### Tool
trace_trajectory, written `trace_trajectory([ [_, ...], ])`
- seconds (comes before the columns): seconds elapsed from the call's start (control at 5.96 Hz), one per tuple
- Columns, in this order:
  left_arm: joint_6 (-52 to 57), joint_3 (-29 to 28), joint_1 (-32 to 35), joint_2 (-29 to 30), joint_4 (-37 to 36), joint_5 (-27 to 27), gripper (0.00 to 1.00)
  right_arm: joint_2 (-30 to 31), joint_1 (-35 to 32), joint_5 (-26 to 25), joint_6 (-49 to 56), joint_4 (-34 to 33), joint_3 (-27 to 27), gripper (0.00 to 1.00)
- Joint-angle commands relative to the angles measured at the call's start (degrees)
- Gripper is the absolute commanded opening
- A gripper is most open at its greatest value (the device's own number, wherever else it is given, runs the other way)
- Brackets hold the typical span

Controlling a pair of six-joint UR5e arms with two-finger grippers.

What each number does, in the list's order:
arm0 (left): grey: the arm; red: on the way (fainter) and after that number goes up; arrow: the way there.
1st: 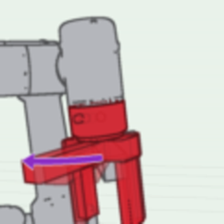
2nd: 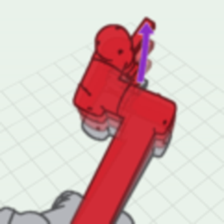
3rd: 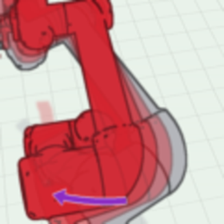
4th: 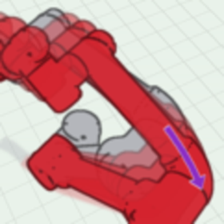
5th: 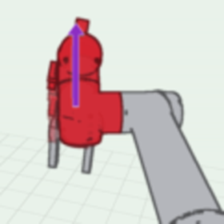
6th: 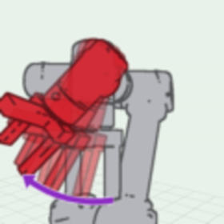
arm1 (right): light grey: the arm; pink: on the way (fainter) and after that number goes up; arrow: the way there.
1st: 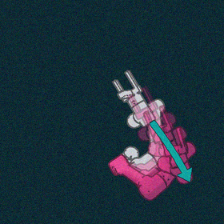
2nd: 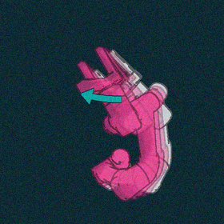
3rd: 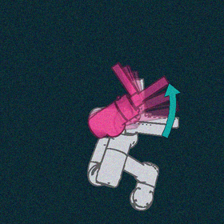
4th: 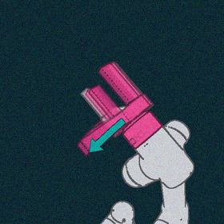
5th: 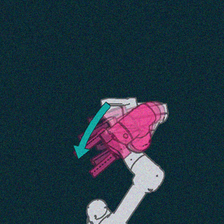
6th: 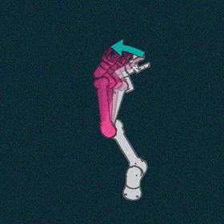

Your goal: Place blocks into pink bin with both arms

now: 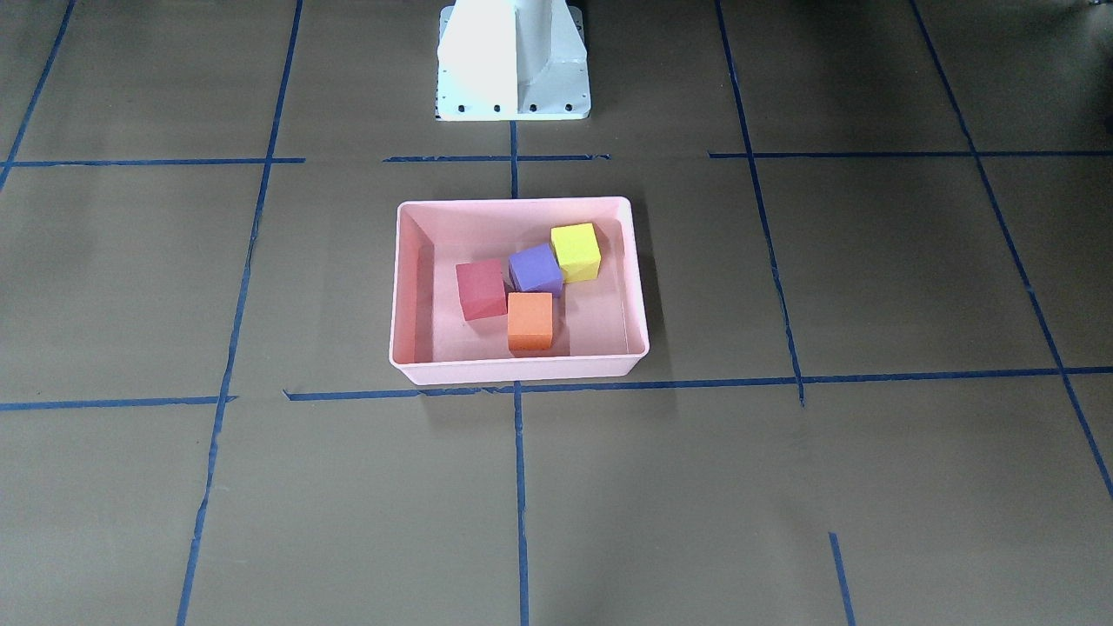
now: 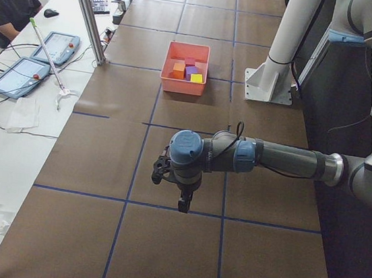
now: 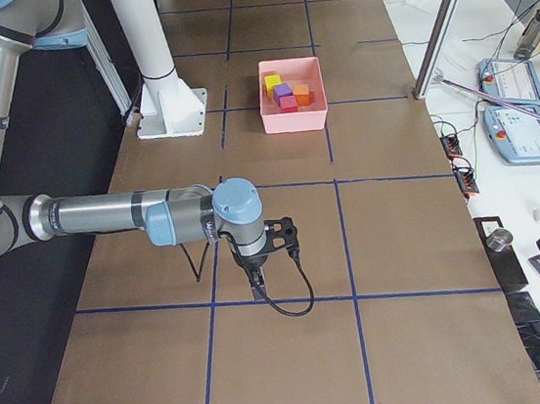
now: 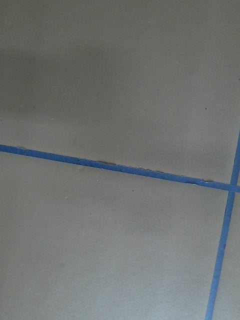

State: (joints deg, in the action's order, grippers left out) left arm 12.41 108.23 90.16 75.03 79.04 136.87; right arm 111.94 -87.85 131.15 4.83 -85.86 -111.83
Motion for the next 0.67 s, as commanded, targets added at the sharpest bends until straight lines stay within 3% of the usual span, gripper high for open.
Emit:
trace_trajectory([
  [0.0, 0.33, 0.23, 0.19, -0.5, 0.07, -0.12, 1.0, -0.06, -0.04, -0.82, 0.1, -0.09, -0.05, 1.0],
  [0.5, 0.07, 1.11, 2.38, -0.15, -0.11, -0.29, 1.0, -1.27, -0.04, -0.46, -0.34, 0.34, 1.6, 1.0],
])
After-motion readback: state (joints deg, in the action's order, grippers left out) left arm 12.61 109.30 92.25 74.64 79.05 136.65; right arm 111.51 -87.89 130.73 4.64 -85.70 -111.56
